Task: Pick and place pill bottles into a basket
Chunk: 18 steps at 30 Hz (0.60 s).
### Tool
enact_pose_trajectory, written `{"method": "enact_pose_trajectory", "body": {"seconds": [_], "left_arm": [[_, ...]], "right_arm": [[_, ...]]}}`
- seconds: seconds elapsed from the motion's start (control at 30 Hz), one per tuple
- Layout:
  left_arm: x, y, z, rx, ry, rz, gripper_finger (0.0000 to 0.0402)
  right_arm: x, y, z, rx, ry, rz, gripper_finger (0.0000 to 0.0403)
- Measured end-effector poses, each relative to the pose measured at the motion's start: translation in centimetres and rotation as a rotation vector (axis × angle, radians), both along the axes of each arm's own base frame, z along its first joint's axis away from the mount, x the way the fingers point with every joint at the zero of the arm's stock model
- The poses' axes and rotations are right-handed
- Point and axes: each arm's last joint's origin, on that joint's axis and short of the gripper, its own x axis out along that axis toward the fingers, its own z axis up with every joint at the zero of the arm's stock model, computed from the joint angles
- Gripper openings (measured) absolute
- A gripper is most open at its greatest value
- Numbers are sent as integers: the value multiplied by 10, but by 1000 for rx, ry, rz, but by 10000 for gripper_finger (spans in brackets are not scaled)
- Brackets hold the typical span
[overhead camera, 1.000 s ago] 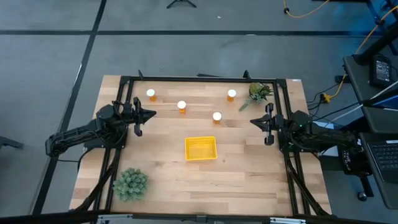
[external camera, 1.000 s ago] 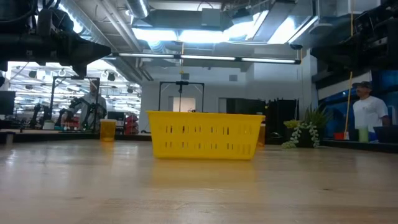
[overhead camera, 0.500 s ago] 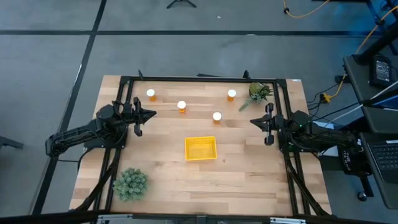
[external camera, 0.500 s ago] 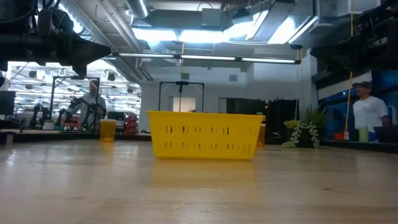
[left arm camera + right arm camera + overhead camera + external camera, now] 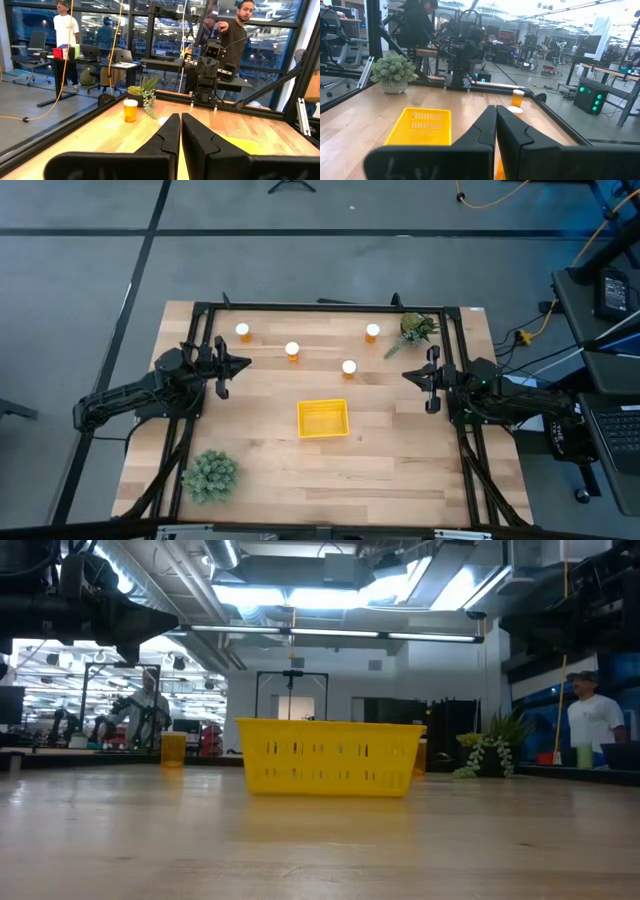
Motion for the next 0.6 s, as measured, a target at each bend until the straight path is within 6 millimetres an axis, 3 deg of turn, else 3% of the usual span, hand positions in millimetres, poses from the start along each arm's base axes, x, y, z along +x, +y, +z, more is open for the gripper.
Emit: {"method": "enact_pose_trajectory", "body": {"seconds": [0.6], "left_arm": [[0,0,0,31,8,8,12]], "right_arm": [[0,0,1,-2,-13,-1,16]]}}
